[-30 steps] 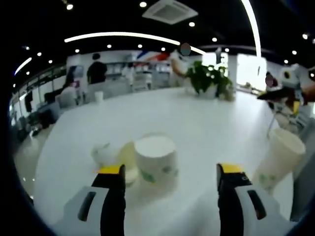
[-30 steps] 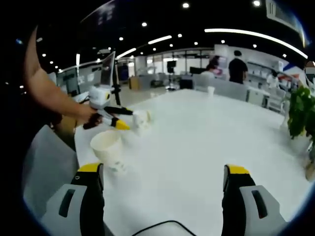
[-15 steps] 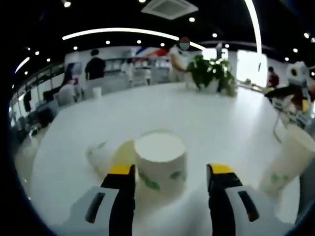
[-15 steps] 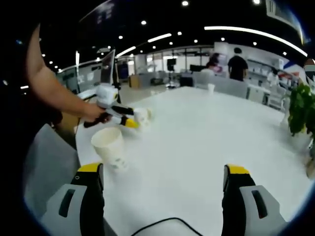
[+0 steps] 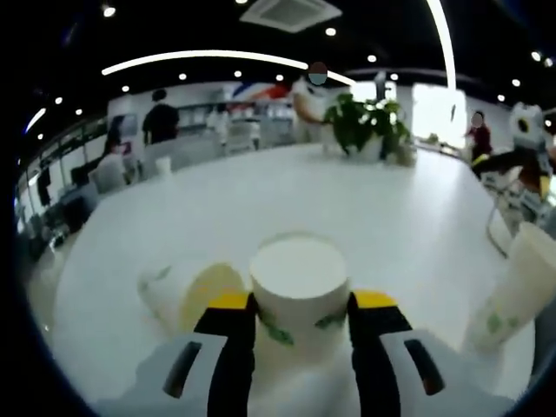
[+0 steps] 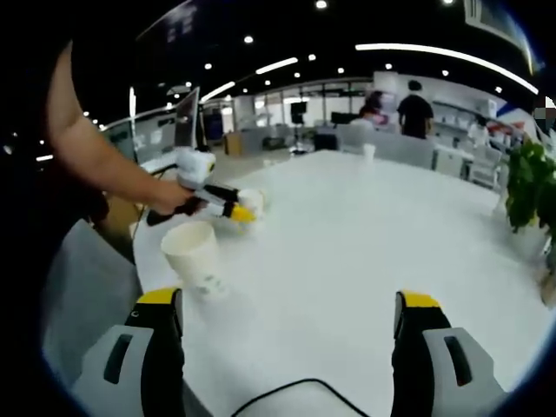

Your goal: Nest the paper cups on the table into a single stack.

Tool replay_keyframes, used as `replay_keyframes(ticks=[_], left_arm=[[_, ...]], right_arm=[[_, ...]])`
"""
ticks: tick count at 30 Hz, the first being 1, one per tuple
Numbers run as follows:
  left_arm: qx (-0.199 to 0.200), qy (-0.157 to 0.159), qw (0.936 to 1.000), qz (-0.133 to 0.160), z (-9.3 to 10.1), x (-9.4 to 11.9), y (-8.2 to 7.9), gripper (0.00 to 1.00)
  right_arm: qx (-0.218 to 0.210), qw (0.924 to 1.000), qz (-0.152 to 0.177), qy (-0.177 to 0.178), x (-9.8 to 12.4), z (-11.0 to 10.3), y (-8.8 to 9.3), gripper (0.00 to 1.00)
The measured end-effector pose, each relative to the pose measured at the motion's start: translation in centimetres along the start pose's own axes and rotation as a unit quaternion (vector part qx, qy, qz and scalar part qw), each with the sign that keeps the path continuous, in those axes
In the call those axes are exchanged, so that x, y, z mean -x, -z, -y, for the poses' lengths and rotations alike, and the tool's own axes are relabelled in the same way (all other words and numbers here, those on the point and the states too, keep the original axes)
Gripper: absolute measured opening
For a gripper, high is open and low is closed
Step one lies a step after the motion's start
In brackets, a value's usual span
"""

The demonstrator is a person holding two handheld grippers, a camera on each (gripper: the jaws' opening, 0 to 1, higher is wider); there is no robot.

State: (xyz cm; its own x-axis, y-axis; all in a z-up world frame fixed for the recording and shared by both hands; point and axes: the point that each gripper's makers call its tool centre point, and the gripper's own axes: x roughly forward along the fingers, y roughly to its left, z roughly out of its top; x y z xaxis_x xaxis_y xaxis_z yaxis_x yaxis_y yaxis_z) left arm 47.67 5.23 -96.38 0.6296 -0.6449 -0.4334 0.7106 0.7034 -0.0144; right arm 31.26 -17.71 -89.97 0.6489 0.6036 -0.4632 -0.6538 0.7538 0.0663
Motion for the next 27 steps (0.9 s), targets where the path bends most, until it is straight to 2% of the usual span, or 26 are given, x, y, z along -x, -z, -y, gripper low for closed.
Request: replay_keyframes(ticks=[3,10,12,27], left_arm=[[0.001,0.003,1.0,-0.002,0.1,-0.3,0.4,0.44],[0.007,0.002,1.0,0.001,0.1,-0.7,0.4,0.41],[0.021,0.001,0.9998,0.003,0.0,-0.8,0.5,0.41],[0.004,0.015,0.9999,-0.005,-0.8,-0.5,-0.6,0.4]], right_arm=[[-0.002,1.0,-0.001,-0.001,-0.1,-0.2,0.2,1.0],[-0.002,1.0,-0.004,-0.003,-0.1,-0.6,0.6,1.0],[-0.003,1.0,-0.003,-0.002,-0.1,-0.4,0.6,1.0],[0.001,1.0,-0.003,-0.006,-1.0,-0.1,-0.3,1.0]])
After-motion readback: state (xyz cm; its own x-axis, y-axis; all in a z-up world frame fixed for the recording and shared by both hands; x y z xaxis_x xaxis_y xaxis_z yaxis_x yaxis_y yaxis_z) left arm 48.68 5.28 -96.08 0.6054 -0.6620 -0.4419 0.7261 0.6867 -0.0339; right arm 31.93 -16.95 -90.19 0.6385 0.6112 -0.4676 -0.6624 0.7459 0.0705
